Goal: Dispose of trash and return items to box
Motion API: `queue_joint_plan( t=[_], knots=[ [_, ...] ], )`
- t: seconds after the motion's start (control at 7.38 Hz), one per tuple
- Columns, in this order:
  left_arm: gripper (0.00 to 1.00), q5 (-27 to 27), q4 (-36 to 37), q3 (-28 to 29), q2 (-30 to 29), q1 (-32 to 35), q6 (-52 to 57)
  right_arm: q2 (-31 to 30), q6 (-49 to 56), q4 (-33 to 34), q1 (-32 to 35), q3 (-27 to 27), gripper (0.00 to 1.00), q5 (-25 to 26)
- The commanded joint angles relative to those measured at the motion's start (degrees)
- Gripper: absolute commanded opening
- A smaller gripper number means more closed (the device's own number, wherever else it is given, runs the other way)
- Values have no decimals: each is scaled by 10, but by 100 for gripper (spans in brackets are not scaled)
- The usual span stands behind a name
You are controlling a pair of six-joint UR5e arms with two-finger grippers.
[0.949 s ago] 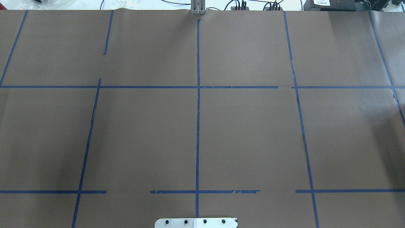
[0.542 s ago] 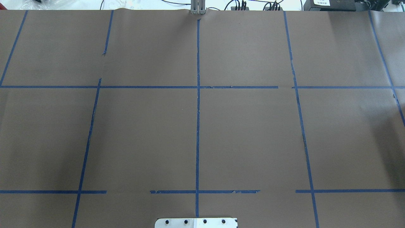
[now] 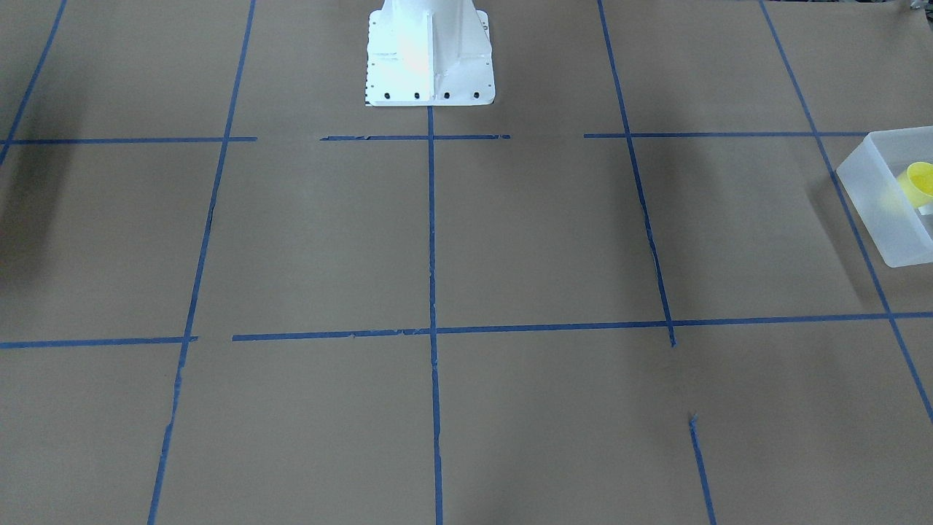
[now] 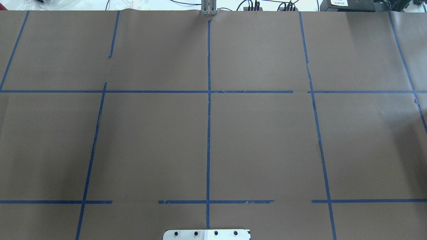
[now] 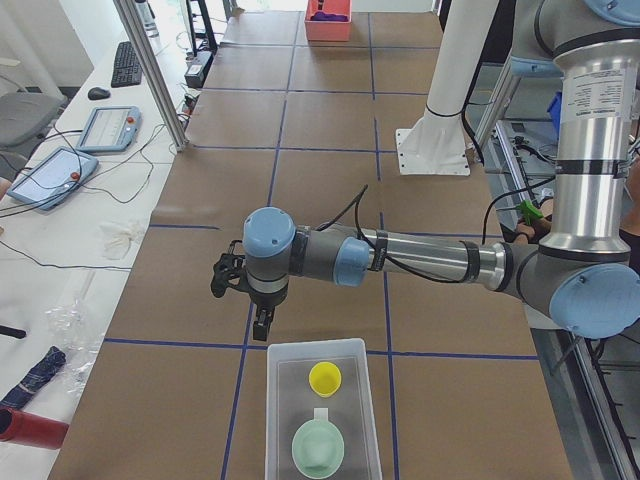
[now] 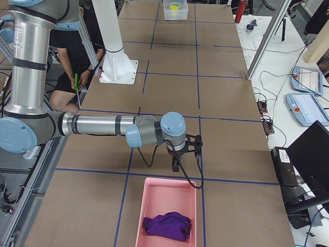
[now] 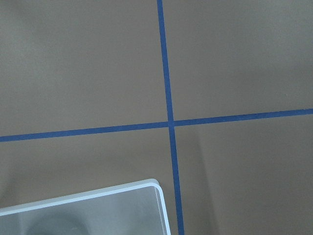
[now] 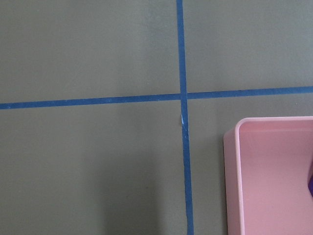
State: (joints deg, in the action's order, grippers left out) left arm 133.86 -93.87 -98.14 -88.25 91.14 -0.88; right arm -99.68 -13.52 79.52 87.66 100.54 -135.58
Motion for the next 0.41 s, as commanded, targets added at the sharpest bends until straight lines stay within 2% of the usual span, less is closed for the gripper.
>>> queue_joint_plan(
  t=[0.0,0.27],
  knots=[
    [100,0,0,0,0,0,0,-1,33,27,2,4,100,-6],
    [100,0,0,-2,0,0,0,-1,55,41,9,4,100,-7]
  ],
)
